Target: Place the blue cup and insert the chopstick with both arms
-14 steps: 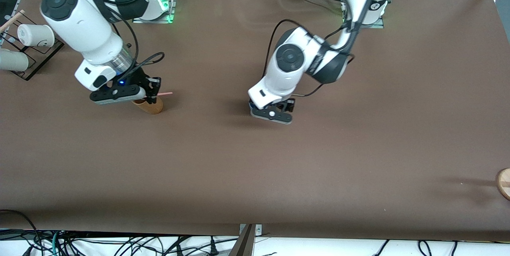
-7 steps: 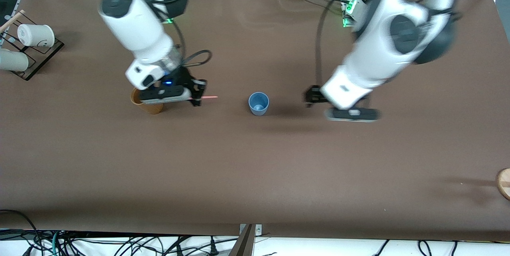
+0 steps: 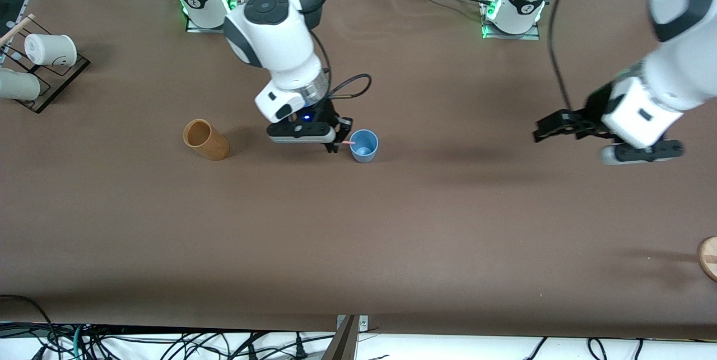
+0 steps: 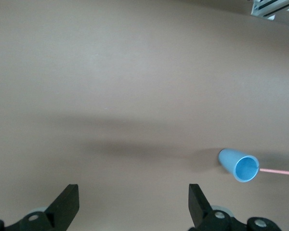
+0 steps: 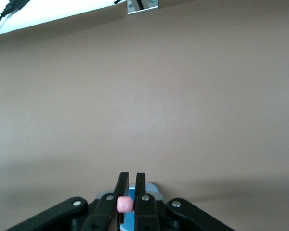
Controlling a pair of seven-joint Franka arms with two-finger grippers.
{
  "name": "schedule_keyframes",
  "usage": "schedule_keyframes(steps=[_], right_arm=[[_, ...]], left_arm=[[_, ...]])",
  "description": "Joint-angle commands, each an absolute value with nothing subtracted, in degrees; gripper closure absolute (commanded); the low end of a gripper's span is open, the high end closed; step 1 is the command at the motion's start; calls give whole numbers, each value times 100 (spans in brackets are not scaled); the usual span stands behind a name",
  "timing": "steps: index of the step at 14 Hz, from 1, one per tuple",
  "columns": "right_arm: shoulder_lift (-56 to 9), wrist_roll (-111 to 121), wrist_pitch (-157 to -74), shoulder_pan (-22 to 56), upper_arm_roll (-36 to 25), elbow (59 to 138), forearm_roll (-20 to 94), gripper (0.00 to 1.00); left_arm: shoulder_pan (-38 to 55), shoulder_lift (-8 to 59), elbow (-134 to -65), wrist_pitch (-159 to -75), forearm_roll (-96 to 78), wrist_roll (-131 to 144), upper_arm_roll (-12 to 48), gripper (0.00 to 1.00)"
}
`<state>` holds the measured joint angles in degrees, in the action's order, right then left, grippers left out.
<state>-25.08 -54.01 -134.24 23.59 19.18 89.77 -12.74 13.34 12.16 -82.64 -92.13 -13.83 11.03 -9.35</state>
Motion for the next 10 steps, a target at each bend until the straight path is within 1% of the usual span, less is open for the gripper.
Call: schedule_keyframes(steps=[1,3,5,7,10], right_arm=[[-2698,-5748,-13351,2566,1872,8684,-1485,100],[-2821,-5887,-13342,2619,1872,8701,-1826,100],[-2953,-6029,-13351,2654,1872,8710,-2143,100],[-2997,-6029,-13342,2681,1872,8719,-2153,100],[-3058,-6029,-13350,2681,1872,8719,-2136,99]], left_arm=[[845,976,-8455,-9027,-1267,416,-721,0],[564,1010,-8472,-9044,-1266,-444,-721,0],[484,1020,-8499,-9097,-978,-852,-729,0],[544,985,-8490,-9166,-424,-896,-712,0],[554,923,-8499,-9106,-404,-888,-686,0]])
